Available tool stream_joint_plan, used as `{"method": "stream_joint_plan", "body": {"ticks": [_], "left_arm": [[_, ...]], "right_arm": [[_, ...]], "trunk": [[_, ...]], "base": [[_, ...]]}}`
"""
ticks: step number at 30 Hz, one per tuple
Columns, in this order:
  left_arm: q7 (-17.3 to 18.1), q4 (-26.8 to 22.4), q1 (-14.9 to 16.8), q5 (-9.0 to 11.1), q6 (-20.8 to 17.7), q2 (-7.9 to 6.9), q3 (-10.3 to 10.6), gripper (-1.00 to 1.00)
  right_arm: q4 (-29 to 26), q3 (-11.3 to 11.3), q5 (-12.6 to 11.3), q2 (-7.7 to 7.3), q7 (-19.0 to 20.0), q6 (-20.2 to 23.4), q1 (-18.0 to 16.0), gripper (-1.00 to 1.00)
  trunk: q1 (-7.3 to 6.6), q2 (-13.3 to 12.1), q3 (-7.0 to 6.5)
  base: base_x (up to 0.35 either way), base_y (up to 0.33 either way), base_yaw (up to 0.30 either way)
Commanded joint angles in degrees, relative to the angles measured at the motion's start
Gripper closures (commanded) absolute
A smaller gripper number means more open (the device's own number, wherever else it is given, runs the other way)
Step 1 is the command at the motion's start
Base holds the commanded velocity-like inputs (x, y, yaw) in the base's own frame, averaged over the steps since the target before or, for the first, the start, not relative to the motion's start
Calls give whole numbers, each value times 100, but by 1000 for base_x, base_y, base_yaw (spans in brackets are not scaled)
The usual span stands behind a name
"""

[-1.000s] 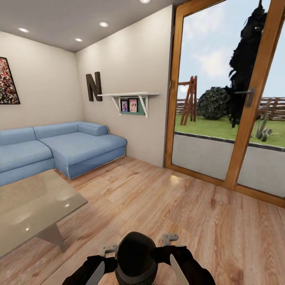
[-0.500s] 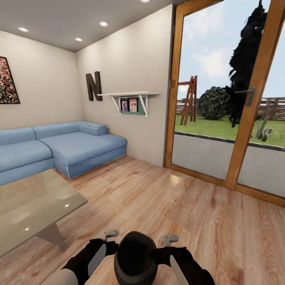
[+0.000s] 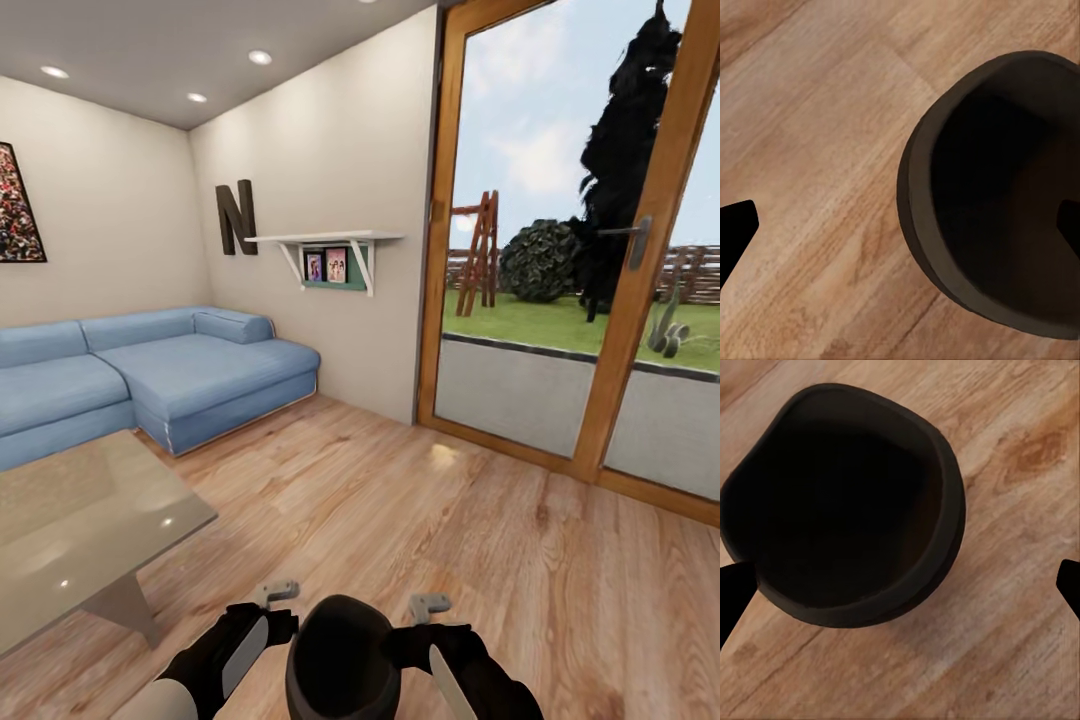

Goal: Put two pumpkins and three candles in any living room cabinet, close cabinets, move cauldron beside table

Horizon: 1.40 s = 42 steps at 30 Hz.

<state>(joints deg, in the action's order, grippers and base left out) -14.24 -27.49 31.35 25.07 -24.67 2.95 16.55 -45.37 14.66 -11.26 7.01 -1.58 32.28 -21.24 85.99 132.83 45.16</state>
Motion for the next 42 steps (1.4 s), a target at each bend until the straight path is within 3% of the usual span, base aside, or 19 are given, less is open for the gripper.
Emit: {"method": "stream_joint_plan", "body": {"ticks": [1, 11, 26, 36, 42], "left_arm": [[-53, -11, 3, 60, -15, -5, 41, -100], [-54, -11, 3, 60, -20, -5, 41, -100], [-33, 101, 9, 65, -107, 10, 41, -100], [-48, 211, 12, 61, -513, 28, 41, -100], [-17, 216, 12, 65, -531, 31, 68, -100]], "right_arm": [[-7, 6, -34, -3, -17, 24, -3, -100], [-7, 2, -34, -6, -18, 24, -3, -100], [-5, 0, -34, 0, -16, 31, -3, -100], [1, -2, -34, 2, -15, 18, -3, -100], [2, -6, -37, 3, -14, 16, -3, -100]], "trunk": [[0, 3, 6], [0, 3, 6], [0, 3, 6], [0, 3, 6], [132, 243, 114]], "base": [[68, 0, 0], [102, 0, 0], [-45, 12, 0], [-1, 0, 0], [0, 0, 0]]}}
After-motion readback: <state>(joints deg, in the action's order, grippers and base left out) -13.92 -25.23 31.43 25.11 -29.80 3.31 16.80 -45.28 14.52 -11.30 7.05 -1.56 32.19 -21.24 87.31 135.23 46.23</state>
